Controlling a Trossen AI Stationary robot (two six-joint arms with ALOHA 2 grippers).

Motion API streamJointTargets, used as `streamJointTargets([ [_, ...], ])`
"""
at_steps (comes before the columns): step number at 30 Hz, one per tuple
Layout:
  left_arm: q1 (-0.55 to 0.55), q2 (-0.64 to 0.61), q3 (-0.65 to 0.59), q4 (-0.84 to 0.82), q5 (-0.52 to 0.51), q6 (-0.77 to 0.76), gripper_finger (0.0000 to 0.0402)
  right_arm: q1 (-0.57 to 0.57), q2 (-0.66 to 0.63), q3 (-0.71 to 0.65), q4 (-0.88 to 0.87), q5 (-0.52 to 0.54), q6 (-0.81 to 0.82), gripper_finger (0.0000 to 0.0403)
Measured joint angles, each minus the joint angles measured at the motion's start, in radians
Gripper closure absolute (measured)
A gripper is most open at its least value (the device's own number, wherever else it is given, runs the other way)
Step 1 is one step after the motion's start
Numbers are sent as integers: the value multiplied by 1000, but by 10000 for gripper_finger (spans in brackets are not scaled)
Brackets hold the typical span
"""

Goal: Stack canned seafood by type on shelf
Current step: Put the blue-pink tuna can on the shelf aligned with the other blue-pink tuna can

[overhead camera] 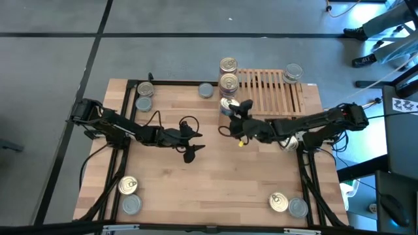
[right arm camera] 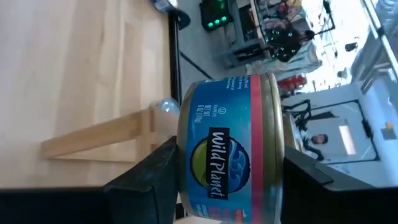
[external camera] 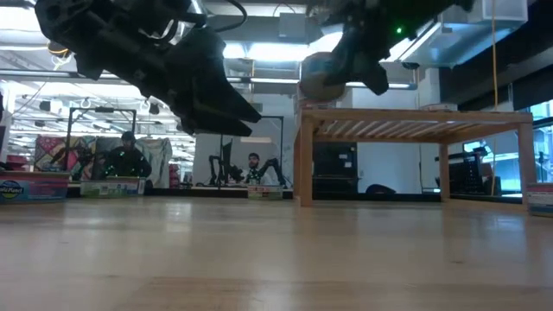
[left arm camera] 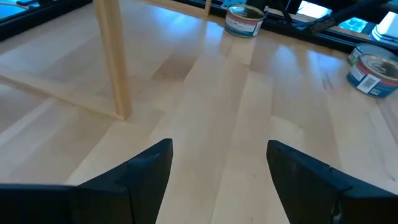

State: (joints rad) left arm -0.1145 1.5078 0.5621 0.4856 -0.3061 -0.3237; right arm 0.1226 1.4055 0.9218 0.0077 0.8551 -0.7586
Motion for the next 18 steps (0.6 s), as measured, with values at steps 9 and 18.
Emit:
streamJointTargets([
  [9,-2,-1,0,-4,-2,-2,142,-86,7,0,-60,-89,44,196],
  [18,-7,-2,0,4,-2,6,142,-125,7,0,-96,-158,153,128],
])
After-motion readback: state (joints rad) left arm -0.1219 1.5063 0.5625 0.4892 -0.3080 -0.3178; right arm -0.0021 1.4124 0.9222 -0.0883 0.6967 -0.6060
